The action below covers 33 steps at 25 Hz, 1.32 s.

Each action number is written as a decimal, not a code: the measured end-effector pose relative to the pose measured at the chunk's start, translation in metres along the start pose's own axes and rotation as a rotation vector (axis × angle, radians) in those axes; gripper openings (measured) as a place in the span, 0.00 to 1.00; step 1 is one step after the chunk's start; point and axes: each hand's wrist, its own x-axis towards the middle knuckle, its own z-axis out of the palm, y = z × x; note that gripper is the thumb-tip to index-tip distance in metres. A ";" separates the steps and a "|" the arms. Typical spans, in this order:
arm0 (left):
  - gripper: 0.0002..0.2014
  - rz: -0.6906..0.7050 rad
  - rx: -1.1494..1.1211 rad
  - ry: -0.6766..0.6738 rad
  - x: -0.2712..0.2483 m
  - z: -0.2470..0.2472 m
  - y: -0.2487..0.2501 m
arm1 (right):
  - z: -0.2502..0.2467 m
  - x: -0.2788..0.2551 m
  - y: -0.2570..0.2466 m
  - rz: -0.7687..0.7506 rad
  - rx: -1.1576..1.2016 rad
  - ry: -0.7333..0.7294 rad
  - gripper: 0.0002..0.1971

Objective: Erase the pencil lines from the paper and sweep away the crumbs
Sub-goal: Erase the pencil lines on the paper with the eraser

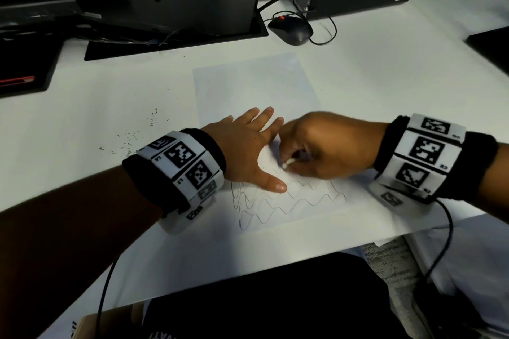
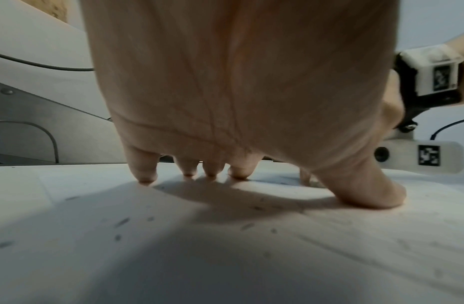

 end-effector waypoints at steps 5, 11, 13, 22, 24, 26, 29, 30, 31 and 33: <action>0.62 0.000 0.023 0.000 0.000 0.000 0.001 | -0.004 -0.001 0.007 0.059 -0.038 0.055 0.06; 0.63 -0.009 0.011 0.009 -0.002 -0.004 0.004 | -0.002 -0.001 0.016 0.077 0.053 0.099 0.03; 0.62 -0.010 -0.003 0.030 0.000 -0.007 0.008 | -0.002 -0.001 0.024 0.124 0.054 0.129 0.03; 0.54 -0.011 -0.010 0.017 0.011 -0.004 0.016 | 0.004 -0.005 0.012 0.013 0.066 0.015 0.03; 0.57 -0.012 -0.011 0.011 0.011 -0.004 0.016 | -0.001 -0.006 0.014 0.021 0.080 -0.050 0.03; 0.59 -0.016 0.002 0.006 0.011 -0.004 0.017 | -0.006 -0.004 0.019 0.083 0.030 0.024 0.04; 0.59 -0.019 0.003 0.007 0.010 -0.005 0.016 | -0.002 -0.007 0.014 0.060 -0.013 0.042 0.04; 0.59 -0.018 0.000 0.006 0.009 -0.004 0.016 | 0.000 -0.009 0.010 0.030 0.005 -0.007 0.04; 0.60 -0.016 0.002 0.008 0.009 -0.004 0.016 | -0.001 -0.012 0.008 0.027 0.023 -0.037 0.04; 0.61 -0.020 0.026 0.014 0.010 -0.004 0.016 | -0.006 -0.013 0.011 0.082 -0.005 0.008 0.04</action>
